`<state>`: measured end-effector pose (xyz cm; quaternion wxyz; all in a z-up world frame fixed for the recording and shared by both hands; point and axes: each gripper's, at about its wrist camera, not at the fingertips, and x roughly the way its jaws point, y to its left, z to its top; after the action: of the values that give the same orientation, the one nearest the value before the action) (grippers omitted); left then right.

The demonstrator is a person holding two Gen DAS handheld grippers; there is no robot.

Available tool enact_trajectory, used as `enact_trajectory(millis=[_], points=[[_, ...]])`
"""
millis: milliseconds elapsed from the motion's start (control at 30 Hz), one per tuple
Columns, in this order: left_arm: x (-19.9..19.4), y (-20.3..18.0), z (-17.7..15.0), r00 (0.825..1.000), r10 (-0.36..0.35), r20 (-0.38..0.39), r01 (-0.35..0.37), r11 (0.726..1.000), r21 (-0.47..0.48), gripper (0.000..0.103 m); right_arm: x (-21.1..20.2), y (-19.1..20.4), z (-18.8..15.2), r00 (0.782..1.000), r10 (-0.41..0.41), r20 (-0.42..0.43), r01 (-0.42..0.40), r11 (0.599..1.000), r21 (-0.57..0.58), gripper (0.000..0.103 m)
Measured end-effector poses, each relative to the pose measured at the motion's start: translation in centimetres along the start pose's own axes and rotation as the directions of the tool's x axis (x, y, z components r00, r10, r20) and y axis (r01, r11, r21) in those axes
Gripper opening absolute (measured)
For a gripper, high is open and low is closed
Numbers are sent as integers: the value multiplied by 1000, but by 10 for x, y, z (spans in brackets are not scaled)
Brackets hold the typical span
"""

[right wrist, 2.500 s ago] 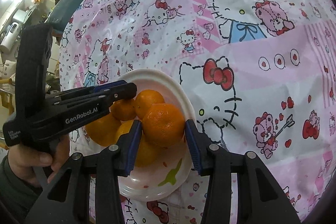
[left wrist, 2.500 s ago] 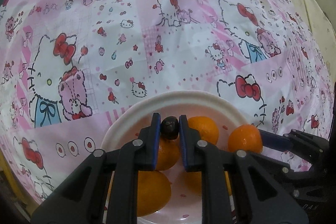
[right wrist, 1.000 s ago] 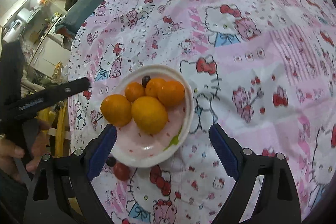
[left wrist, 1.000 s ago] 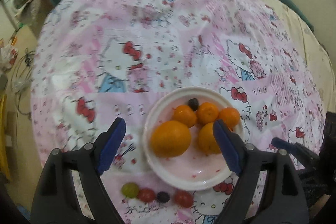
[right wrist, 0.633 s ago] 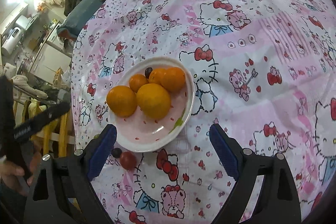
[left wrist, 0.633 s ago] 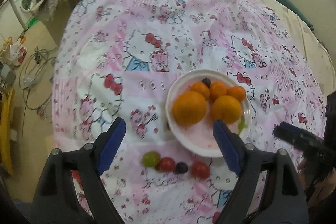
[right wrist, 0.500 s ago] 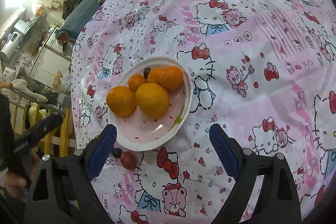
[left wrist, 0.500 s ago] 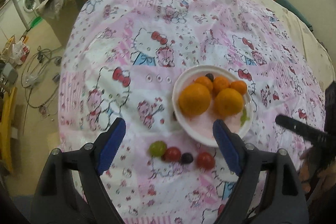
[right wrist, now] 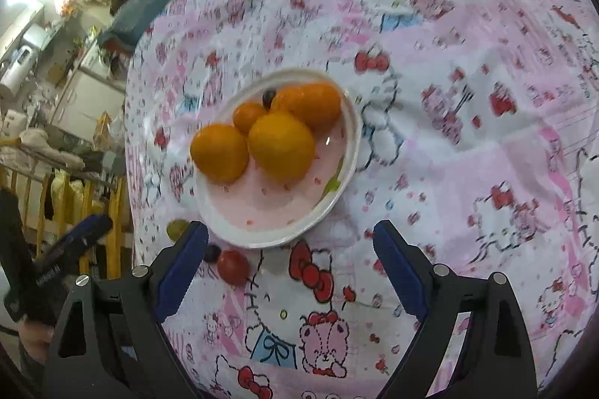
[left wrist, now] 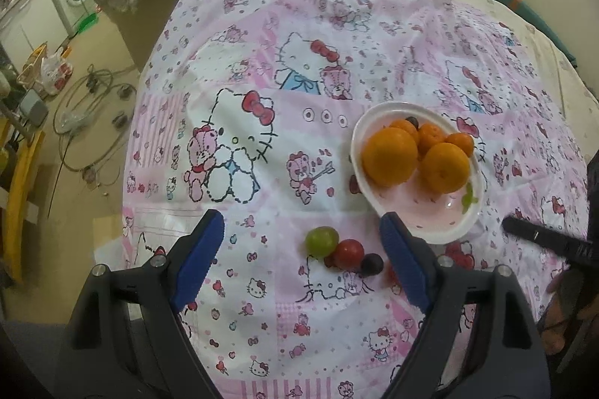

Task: Organize fruits
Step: 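Withdraw both open tools from the plate toward the remaining fruit, then grasp a red tomato with the right tool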

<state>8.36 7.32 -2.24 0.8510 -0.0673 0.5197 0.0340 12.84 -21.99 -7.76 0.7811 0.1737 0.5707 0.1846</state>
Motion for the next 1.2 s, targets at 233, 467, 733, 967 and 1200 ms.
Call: enact_trajectory(millis=[233,467,733,967,1200], points=[[5,0,2,1000,-18,-23,18,1000,-24,83,46,26,-17,980,72,-187,-87,994,-70,69],[8,-7,1,1000,-15,-25,14,1000,-8,83,90,58,-34,968,5,-250,-61,975,-216,53],[12,-3,3,999,-14,-38,13,999,-33,83,97,68,-35,968,-12,-252,-63,956,-288,32],[13,-8,-7,998,-7,-62,6,1000,-11,82,62,54,-32,976,25,-218,-78,968,-237,32],[26,-29,-46,992,-2,-126,0,1000,-19,78,-14,21,-7,996,27,-85,-37,991,-128,32]])
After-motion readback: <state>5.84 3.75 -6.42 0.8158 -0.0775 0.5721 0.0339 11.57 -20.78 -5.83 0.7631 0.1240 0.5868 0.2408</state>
